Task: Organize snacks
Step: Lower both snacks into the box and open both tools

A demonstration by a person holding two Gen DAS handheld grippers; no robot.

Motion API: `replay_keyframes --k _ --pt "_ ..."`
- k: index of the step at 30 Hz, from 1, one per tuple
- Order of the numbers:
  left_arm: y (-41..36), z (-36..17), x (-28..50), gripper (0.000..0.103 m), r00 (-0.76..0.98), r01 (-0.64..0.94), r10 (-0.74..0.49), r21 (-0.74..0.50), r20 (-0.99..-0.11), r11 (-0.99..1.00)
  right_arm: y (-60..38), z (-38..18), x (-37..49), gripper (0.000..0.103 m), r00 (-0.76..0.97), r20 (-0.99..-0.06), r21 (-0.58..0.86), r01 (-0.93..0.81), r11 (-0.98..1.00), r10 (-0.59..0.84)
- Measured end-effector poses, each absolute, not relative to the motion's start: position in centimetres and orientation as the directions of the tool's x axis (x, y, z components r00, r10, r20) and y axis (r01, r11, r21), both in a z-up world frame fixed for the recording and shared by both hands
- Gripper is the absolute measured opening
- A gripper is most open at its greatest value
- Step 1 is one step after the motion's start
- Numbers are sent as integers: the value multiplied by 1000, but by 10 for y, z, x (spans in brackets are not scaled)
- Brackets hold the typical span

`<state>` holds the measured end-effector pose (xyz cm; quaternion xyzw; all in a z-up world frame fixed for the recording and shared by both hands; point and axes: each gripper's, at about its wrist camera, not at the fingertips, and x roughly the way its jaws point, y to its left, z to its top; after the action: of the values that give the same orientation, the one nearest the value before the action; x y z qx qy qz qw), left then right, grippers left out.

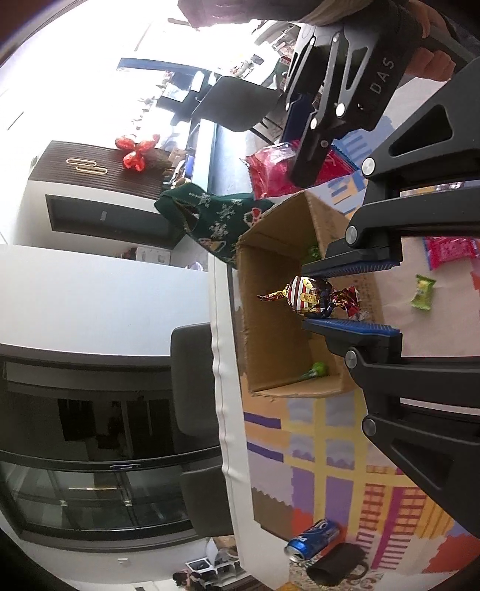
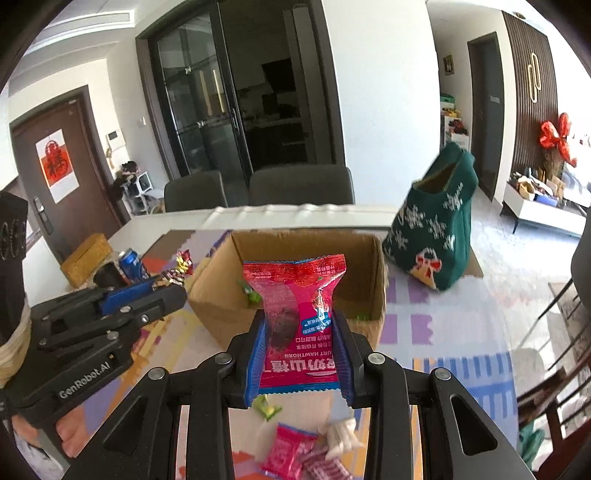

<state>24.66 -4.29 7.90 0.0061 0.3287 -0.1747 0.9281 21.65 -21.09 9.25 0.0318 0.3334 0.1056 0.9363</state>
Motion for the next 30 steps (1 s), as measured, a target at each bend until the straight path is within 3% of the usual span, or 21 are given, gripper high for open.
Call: replay_keyframes --k 9,24,27,29,30 --pt "-44 75 282 22 702 317 -311 -111 -640 942 -207 102 252 34 752 -617 133 -190 973 231" --pt "-46 51 337 23 665 276 -261 -96 -700 957 -205 71 313 34 695 -686 130 -175 976 215" --pt "-43 45 345 47 670 244 -228 -81 -707 966 -203 66 320 38 690 -693 125 -173 977 210" --pt "-40 43 344 52 674 232 -220 -81 -705 969 -203 63 322 56 686 -701 117 -159 980 195" --pt "-38 42 342 52 672 230 -219 -82 -708 970 -204 62 322 57 688 -701 118 -149 982 188"
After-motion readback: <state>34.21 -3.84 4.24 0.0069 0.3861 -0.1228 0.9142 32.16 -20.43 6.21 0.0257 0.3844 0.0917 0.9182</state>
